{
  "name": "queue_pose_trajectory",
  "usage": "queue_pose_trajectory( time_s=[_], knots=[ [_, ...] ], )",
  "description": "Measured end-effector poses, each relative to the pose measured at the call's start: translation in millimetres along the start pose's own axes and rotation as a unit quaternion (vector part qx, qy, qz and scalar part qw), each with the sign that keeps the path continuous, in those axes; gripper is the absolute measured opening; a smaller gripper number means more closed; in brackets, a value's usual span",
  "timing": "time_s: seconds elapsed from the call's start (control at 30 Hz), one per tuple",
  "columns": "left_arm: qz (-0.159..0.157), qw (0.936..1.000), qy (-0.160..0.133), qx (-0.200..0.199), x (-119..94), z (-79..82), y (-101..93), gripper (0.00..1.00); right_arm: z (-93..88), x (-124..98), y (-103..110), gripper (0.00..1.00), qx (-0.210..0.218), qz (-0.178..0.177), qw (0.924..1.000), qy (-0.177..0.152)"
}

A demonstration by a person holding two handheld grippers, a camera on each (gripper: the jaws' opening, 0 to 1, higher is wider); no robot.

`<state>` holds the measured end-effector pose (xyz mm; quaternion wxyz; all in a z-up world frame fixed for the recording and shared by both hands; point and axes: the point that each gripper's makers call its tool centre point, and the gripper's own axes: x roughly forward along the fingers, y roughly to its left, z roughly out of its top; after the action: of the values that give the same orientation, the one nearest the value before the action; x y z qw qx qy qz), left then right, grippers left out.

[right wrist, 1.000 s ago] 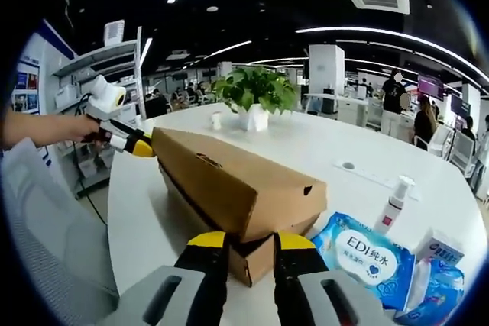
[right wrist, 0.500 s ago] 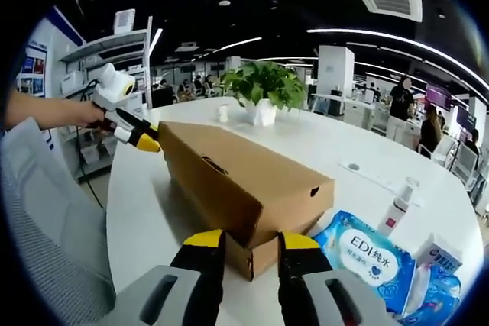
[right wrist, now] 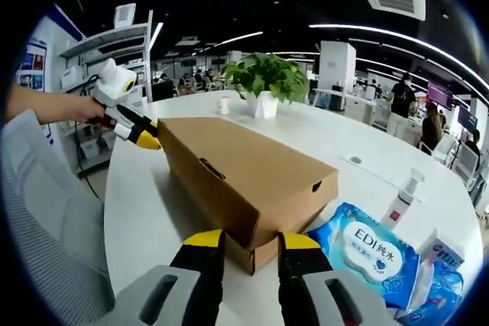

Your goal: Operate the shoe box by opening the lid, removing the specified soft item, and placing it in the target area until the item is outside and the box remains undamaged.

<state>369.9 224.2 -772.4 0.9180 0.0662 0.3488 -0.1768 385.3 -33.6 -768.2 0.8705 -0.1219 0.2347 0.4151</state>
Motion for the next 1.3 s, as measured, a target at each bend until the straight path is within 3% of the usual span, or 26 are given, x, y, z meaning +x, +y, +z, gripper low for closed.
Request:
queue_pose_trajectory(
  time_s=[0.4,0.8,1.13,1.3],
  knots=[
    [-0.008,0.9999,0.008,-0.006,3,-3.8,-0.8,0.29,-6.8,-2,-3,0.26,0.008,-0.001,0.9999,0.009],
    [-0.004,0.9999,-0.010,-0.009,-9,5.8,6.1,0.32,4.1,-3,-2,0.34,0.011,0.001,0.9999,-0.007],
    [-0.030,0.9991,-0.019,0.023,-6,15.9,-1.6,0.30,10.1,3,-3,0.35,0.009,0.004,0.9999,-0.010],
    [-0.028,0.9990,-0.016,0.030,-3,13.7,-1.3,0.32,7.3,5,0,0.33,-0.004,0.005,1.0000,-0.005]
  ],
)
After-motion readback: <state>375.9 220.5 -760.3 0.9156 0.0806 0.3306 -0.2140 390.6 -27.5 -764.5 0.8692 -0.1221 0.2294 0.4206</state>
